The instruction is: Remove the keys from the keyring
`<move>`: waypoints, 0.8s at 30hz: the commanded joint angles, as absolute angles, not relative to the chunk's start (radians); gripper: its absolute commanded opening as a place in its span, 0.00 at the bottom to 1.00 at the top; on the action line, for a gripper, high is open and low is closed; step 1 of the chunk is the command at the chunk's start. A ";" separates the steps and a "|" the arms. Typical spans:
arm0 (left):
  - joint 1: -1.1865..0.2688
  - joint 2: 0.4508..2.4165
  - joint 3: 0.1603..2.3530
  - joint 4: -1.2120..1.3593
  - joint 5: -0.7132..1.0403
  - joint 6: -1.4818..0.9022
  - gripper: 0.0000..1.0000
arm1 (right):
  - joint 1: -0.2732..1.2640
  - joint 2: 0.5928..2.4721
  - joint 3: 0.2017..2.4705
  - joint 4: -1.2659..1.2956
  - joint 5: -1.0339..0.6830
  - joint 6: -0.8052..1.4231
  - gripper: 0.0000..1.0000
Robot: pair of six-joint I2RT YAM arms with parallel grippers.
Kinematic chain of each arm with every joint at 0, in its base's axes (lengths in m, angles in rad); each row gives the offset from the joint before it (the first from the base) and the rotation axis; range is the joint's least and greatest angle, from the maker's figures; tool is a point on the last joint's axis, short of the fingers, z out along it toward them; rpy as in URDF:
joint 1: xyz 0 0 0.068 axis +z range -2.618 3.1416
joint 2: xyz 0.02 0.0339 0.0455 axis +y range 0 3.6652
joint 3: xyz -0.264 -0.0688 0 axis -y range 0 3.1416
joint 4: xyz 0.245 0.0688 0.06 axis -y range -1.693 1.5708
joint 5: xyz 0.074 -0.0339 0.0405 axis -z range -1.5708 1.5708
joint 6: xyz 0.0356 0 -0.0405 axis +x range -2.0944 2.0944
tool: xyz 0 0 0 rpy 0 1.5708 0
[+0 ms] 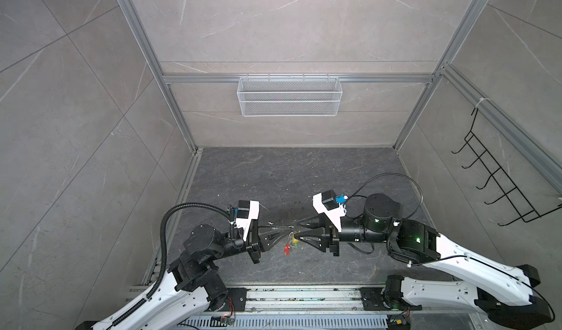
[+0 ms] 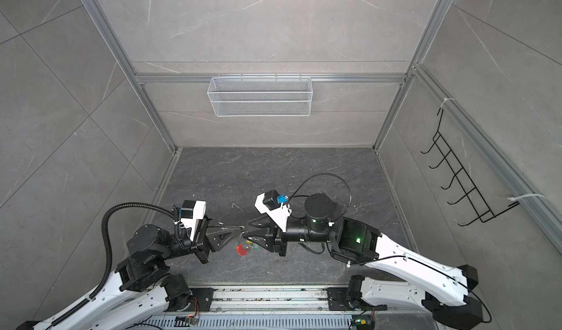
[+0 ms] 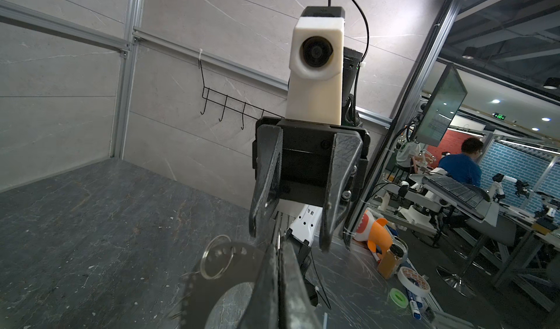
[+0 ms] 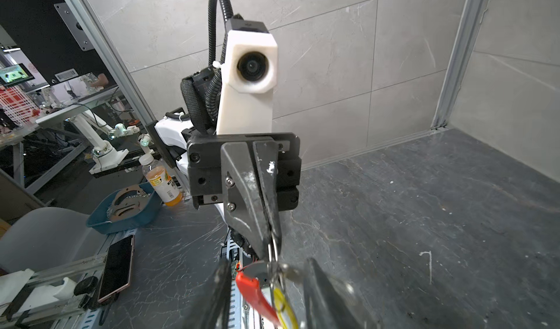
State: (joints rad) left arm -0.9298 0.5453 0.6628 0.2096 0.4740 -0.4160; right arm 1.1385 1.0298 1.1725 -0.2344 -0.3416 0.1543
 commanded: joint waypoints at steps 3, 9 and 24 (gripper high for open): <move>-0.933 0.526 0.662 0.279 0.473 -0.413 0.00 | 1.140 1.043 1.172 -0.191 -0.362 0.184 0.31; -0.933 0.518 0.656 0.282 0.462 -0.413 0.00 | 1.140 1.039 1.151 -0.177 -0.360 0.193 0.20; -0.933 0.507 0.656 0.279 0.452 -0.413 0.00 | 1.141 1.037 1.129 -0.168 -0.357 0.203 0.04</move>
